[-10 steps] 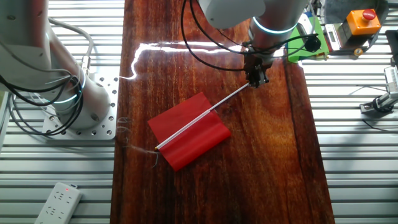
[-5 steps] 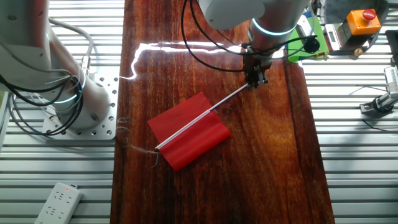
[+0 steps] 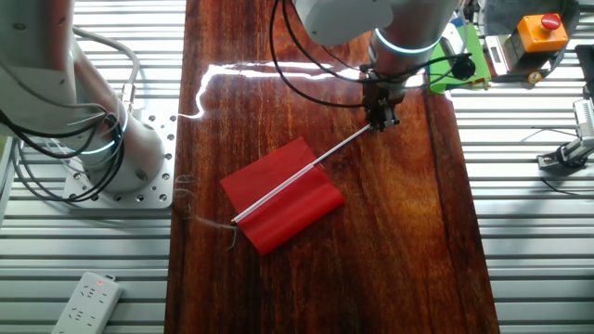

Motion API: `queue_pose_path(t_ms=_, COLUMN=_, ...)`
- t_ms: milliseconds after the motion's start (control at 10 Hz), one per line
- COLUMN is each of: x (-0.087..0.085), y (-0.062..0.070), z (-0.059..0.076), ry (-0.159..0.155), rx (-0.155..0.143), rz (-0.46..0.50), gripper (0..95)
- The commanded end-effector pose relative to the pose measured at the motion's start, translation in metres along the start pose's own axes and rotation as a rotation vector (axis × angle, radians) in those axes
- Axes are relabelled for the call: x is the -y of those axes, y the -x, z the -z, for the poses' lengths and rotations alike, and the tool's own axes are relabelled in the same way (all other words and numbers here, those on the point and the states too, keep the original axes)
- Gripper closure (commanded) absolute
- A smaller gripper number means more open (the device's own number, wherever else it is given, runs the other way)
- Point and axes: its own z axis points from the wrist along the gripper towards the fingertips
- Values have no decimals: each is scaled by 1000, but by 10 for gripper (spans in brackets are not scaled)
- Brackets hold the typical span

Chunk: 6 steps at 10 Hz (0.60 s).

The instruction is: Wave the flag

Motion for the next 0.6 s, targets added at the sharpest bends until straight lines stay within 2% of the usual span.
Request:
queue_pose_path(t_ms=100, x=0, y=0, z=-2, ry=-5, rx=3, rz=-2, gripper=950)
queue_pose_path(t_ms=400, x=0, y=0, z=-1, ry=0, rx=6, rz=0, gripper=950)
queue_pose_path(t_ms=500, x=2, y=2, z=6, ry=12, rx=-2, rz=-1, gripper=950)
queue_pose_path(t_ms=600, x=5, y=4, z=19, ry=18, rx=-1, rz=-1, gripper=950)
